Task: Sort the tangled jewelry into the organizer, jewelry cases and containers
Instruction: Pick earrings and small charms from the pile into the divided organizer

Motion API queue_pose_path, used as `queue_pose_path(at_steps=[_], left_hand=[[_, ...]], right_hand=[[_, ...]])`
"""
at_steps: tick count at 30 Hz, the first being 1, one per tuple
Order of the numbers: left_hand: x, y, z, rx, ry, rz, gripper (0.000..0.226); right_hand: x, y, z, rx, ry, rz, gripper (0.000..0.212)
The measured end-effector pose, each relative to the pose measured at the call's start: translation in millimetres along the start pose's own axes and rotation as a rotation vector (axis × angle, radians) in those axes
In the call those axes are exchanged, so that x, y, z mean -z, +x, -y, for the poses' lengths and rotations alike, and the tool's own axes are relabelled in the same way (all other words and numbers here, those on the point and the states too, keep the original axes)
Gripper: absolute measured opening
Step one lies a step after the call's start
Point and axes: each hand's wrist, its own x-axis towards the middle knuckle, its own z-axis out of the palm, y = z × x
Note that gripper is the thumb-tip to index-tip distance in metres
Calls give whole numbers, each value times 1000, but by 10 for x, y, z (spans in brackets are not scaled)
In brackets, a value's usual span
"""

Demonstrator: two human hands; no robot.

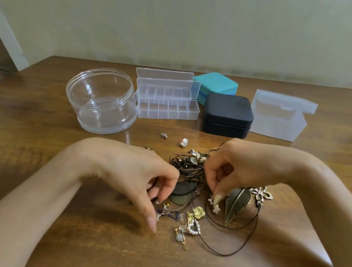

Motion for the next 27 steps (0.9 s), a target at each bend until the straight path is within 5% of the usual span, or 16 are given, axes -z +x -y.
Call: queue_pose_path(at_steps=[6, 19, 27], left_hand=[[-119, 53, -66, 6, 165, -127, 38], [-109, 19, -66, -75, 180, -87, 8], [34, -100, 3, -169, -203, -102, 11]], right_hand=[[66, -62, -46, 78, 174, -27, 8], [91, -58, -106, 204, 457, -209, 10], [48, -1, -100, 227, 668, -269, 14]])
